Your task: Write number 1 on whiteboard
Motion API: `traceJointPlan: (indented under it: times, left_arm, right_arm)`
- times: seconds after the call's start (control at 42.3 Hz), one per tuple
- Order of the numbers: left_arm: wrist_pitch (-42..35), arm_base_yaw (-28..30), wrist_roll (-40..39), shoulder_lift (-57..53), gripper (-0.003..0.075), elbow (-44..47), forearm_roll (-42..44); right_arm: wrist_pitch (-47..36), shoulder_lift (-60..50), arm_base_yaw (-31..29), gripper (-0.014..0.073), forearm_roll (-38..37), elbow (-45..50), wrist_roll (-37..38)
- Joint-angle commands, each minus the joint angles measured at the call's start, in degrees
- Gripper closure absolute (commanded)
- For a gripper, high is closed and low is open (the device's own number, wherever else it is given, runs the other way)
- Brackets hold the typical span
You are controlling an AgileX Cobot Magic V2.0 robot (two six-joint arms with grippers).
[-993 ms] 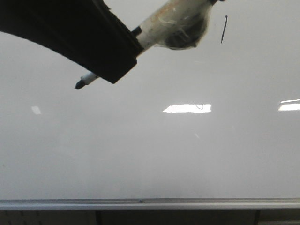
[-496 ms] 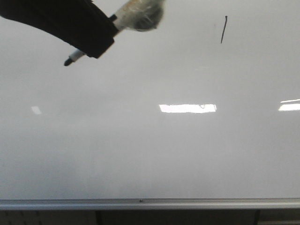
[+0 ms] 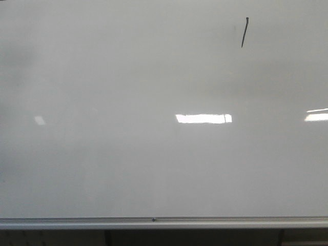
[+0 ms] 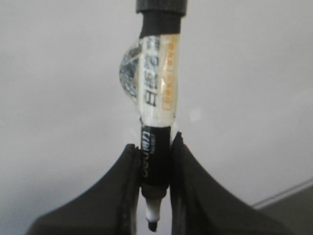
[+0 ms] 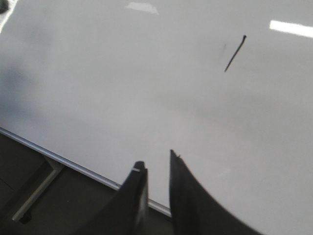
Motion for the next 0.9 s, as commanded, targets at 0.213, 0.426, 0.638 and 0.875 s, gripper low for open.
traceJointPlan:
  times: [0.213,0.426,0.638,0.875]
  left_arm:
    - [-4.92,7.47,-1.00,1.94,0.0741,-1.86,-4.43]
    - [-8.83,7.47,-0.79,9.49,0.0741,-1.86,-5.91]
    - [-11.62,7.47,-0.54,14.78,0.0741,-1.86,-5.91]
    - [-16.23,6.17,0.75,18.73,0.0741,-1.86,-5.91]
  right_arm:
    - [-4.46,-1.54,-1.12,0.0654,0.70,1.71,0.16]
    - [-4.39,-1.54,-1.12,0.0654,0.70,1.71,0.16]
    - [-4.10,-1.54,-1.12,0.0654,0.70,1.71,0.16]
    - [-3.99,-1.54,-1.12,0.0654,0.70,1.71,0.16]
